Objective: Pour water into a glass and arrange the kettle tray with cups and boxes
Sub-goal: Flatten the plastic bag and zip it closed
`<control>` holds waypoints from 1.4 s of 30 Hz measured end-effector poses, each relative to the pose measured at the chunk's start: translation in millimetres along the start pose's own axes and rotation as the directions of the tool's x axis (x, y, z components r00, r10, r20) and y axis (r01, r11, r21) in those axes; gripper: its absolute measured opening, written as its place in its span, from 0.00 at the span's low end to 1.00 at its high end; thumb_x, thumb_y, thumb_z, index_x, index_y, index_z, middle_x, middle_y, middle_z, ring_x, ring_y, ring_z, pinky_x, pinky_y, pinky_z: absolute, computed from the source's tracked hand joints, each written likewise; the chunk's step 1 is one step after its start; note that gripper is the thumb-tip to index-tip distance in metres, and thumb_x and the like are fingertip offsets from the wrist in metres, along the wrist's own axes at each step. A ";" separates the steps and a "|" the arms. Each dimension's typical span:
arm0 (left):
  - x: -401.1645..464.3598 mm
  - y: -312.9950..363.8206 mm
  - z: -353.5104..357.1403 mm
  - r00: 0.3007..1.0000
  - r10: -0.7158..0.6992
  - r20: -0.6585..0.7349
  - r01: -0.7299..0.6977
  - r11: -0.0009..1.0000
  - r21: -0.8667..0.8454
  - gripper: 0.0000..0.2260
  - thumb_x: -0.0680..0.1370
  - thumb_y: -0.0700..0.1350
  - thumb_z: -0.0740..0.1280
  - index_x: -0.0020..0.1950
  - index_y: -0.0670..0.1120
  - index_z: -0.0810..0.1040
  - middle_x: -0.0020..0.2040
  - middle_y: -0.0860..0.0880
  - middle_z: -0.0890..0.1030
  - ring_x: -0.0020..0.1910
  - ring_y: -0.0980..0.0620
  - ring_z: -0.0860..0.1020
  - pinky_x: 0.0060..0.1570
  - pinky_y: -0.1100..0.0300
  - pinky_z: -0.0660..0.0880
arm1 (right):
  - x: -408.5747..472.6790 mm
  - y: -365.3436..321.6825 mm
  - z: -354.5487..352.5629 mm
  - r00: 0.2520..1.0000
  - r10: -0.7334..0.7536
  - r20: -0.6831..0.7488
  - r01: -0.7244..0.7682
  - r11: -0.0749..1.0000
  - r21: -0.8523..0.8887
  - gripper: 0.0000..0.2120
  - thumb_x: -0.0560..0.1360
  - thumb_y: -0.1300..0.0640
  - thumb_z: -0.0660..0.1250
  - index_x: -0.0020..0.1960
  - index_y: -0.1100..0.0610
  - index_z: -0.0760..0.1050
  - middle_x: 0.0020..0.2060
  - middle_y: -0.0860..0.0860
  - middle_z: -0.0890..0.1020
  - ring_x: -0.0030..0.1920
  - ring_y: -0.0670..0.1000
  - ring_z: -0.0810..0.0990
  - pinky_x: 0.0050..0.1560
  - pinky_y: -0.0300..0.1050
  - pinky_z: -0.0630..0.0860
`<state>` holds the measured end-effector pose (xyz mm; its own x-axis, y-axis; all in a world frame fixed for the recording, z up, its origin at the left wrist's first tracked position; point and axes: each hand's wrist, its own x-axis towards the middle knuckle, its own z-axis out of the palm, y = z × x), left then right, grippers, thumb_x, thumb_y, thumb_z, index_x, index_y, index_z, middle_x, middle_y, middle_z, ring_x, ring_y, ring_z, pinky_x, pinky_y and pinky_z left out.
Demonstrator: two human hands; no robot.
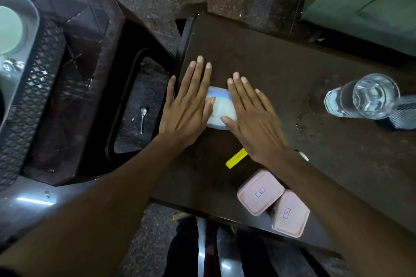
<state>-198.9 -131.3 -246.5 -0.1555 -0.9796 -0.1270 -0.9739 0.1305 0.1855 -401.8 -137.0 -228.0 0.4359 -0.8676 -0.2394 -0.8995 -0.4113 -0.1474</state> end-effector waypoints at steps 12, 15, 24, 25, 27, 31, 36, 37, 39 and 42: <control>-7.4 -24.3 -32.6 0.986 0.154 0.070 -0.142 0.978 -0.156 0.30 0.80 0.53 0.67 0.81 0.47 0.69 0.89 0.47 0.50 0.88 0.51 0.49 0.81 0.36 0.49 | -3.2 11.4 -27.7 0.999 -0.032 -0.016 0.034 0.981 0.191 0.29 0.79 0.56 0.69 0.79 0.57 0.67 0.75 0.55 0.72 0.74 0.58 0.72 0.74 0.55 0.68; -5.2 -23.9 -38.6 0.988 0.152 0.035 -0.144 0.975 -0.170 0.22 0.74 0.49 0.73 0.67 0.49 0.75 0.86 0.47 0.62 0.87 0.51 0.54 0.80 0.40 0.49 | -2.1 6.6 -27.1 0.999 0.002 -0.052 0.008 0.979 0.203 0.30 0.74 0.57 0.74 0.74 0.55 0.71 0.65 0.53 0.76 0.64 0.58 0.75 0.65 0.56 0.71; -20.1 -7.1 -73.6 0.990 0.109 -0.084 -0.117 0.989 -0.094 0.15 0.71 0.37 0.73 0.56 0.45 0.78 0.45 0.47 0.81 0.42 0.38 0.82 0.49 0.47 0.74 | 18.0 -14.5 -71.1 1.000 -0.008 0.015 0.004 0.977 0.213 0.11 0.70 0.62 0.73 0.48 0.53 0.74 0.48 0.52 0.75 0.49 0.60 0.78 0.48 0.56 0.75; -26.6 -10.2 -85.2 0.991 0.067 -0.115 -0.078 0.992 -0.094 0.16 0.72 0.38 0.74 0.58 0.45 0.79 0.47 0.46 0.81 0.42 0.38 0.82 0.44 0.49 0.75 | 21.3 -23.3 -83.3 0.999 -0.029 -0.026 0.034 0.978 0.204 0.12 0.69 0.63 0.72 0.47 0.53 0.73 0.46 0.52 0.75 0.48 0.61 0.78 0.47 0.56 0.75; -43.4 -20.6 -112.5 0.969 -0.007 -0.248 -0.003 0.999 -0.040 0.15 0.72 0.39 0.76 0.57 0.46 0.82 0.46 0.46 0.80 0.39 0.41 0.82 0.35 0.53 0.70 | 31.0 -47.0 -111.8 0.987 -0.088 -0.135 0.111 0.978 0.178 0.14 0.67 0.64 0.71 0.47 0.51 0.71 0.44 0.51 0.76 0.47 0.61 0.77 0.47 0.57 0.74; -93.3 -55.5 -171.1 0.837 -0.184 -0.515 0.199 0.980 -0.026 0.09 0.76 0.40 0.72 0.56 0.45 0.85 0.51 0.46 0.83 0.40 0.42 0.80 0.40 0.53 0.69 | 55.4 -116.5 -166.4 0.879 -0.268 -0.394 0.353 0.922 0.160 0.15 0.67 0.65 0.69 0.51 0.53 0.72 0.46 0.52 0.76 0.48 0.60 0.75 0.46 0.55 0.68; -171.6 -119.2 -209.1 0.666 -0.299 -0.683 0.396 0.918 -0.016 0.16 0.77 0.32 0.69 0.63 0.43 0.85 0.58 0.44 0.86 0.51 0.42 0.81 0.50 0.49 0.73 | 74.9 -227.2 -191.5 0.731 -0.479 -0.487 0.618 0.766 0.175 0.16 0.70 0.66 0.56 0.55 0.57 0.74 0.51 0.55 0.77 0.50 0.58 0.75 0.49 0.54 0.70; -184.7 -131.0 -210.3 0.654 -0.315 -0.688 0.431 0.902 -0.004 0.18 0.77 0.31 0.69 0.65 0.42 0.85 0.59 0.44 0.86 0.53 0.42 0.81 0.52 0.48 0.74 | 78.9 -245.5 -189.6 0.713 -0.515 -0.476 0.648 0.743 0.168 0.17 0.71 0.67 0.55 0.56 0.58 0.74 0.51 0.55 0.77 0.50 0.59 0.75 0.49 0.55 0.70; -208.6 -149.7 -207.7 0.659 -0.335 -0.673 0.478 0.878 0.031 0.19 0.79 0.31 0.68 0.68 0.41 0.83 0.61 0.43 0.86 0.56 0.41 0.80 0.53 0.47 0.74 | 86.5 -279.5 -180.4 0.690 -0.578 -0.436 0.680 0.724 0.116 0.17 0.72 0.69 0.55 0.56 0.59 0.74 0.52 0.55 0.78 0.51 0.59 0.76 0.52 0.54 0.70; -232.7 -166.2 -193.2 0.730 -0.326 -0.600 0.460 0.885 0.079 0.20 0.80 0.32 0.64 0.70 0.39 0.82 0.64 0.40 0.84 0.59 0.39 0.80 0.56 0.45 0.73 | 98.1 -315.1 -159.6 0.699 -0.611 -0.373 0.653 0.757 -0.018 0.18 0.74 0.69 0.59 0.59 0.54 0.73 0.56 0.51 0.77 0.58 0.56 0.76 0.59 0.51 0.68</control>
<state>31.2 45.5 -59.6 0.3027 -0.8496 0.4319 -0.9461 -0.3227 0.0283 -80.3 -137.1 -51.9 0.8431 -0.4589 0.2803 -0.3973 -0.8829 -0.2503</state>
